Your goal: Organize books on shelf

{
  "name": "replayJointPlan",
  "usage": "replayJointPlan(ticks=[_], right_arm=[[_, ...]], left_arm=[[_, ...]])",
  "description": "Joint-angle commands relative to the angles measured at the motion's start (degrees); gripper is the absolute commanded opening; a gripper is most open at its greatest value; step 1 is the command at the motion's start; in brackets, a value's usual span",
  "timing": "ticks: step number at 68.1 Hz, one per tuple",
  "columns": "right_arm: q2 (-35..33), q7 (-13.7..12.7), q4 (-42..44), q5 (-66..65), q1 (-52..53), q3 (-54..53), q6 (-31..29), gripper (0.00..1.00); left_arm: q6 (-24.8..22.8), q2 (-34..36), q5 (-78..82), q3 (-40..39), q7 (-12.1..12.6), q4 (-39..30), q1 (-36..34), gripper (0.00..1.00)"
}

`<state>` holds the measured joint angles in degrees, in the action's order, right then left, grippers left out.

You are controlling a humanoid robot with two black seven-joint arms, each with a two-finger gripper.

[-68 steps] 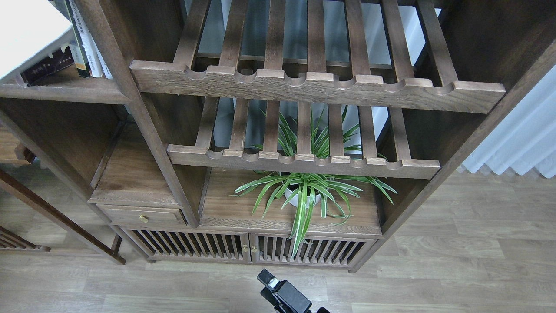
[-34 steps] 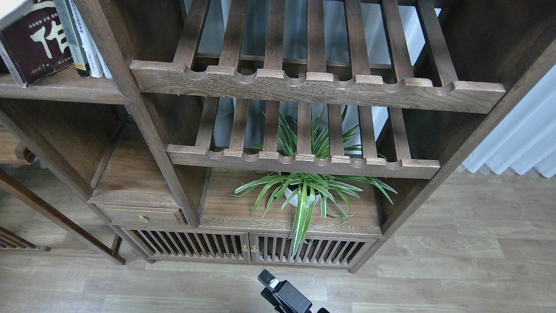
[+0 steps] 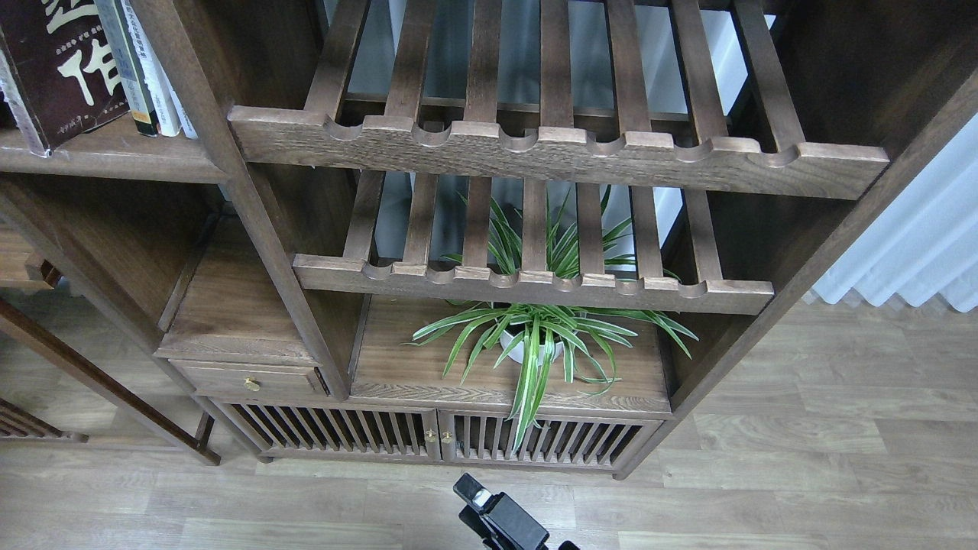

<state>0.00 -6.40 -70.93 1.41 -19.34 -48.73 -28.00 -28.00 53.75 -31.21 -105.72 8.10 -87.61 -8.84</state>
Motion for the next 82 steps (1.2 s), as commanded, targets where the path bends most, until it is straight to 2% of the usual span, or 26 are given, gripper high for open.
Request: replayJointPlan(ticks=[1, 18, 24, 32, 34, 39, 74, 79, 82], right_arm=[[0.00, -0.02, 0.00, 0.00, 0.00, -0.05, 0.00, 1.00], [0.00, -0.02, 0.00, 0.00, 0.00, 0.04, 0.00, 1.00], [0.00, 0.07, 0.00, 0.00, 0.00, -0.05, 0.00, 1.00], [0.00, 0.07, 0.09, 0.00, 0.00, -0.05, 0.00, 1.00], [0.00, 0.07, 0.26, 0.00, 0.00, -0.05, 0.00, 1.00], [0.00, 0.07, 0.35, 0.00, 0.00, -0.05, 0.00, 1.00], [0.00, 0.07, 0.44, 0.00, 0.00, 0.03, 0.00, 1.00], [0.00, 0.07, 0.44, 0.00, 0.00, 0.04, 0.00, 1.00], [0.00, 0.07, 0.53, 0.00, 0.00, 0.04, 0.00, 1.00]], left_arm=[[0.00, 0.48, 0.09, -0.28, 0.60, 0.59, -0.04, 0.07], [0.00, 5.14, 0.18, -1.77, 0.69, 2.53, 0.05, 0.07], [0.00, 6.98, 0.18, -1.86, 1.56, 3.58, 0.05, 0.07], [0.00, 8.57, 0.97, -1.86, 4.81, 4.73, 0.05, 0.08], [0.00, 8.65, 2.11, -1.69, 7.70, 5.51, 0.05, 0.08], [0.00, 8.65, 3.69, -1.33, 9.03, 6.31, 0.14, 0.08], [0.00, 9.53, 13.36, -0.54, 10.53, 12.02, -0.04, 0.09], [0.00, 9.62, 14.59, -0.10, 10.79, 12.20, -0.48, 0.09], [0.00, 9.80, 16.61, 2.08, 11.67, 13.69, -3.37, 0.09]])
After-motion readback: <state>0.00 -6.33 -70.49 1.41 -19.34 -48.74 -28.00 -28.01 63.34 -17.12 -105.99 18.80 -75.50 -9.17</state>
